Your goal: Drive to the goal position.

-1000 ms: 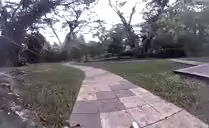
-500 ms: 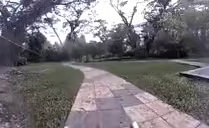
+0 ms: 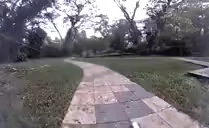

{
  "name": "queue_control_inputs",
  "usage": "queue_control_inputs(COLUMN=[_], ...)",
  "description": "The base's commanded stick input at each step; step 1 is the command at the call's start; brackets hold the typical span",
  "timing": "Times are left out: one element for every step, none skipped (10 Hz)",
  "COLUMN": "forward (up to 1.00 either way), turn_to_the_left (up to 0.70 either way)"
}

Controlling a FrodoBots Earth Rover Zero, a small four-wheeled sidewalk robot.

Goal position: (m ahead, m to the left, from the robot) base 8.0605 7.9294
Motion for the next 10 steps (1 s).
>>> queue_control_inputs(forward=[0.70, 0.70, 0.70, 0.70, 0.70, 0.70, 0.70, 0.70, 0.70, 0.70], turn_to_the_left=[0.01, 0.01, 0.01, 0.01, 0.01, 0.01, 0.01, 0.01, 0.01, 0.01])
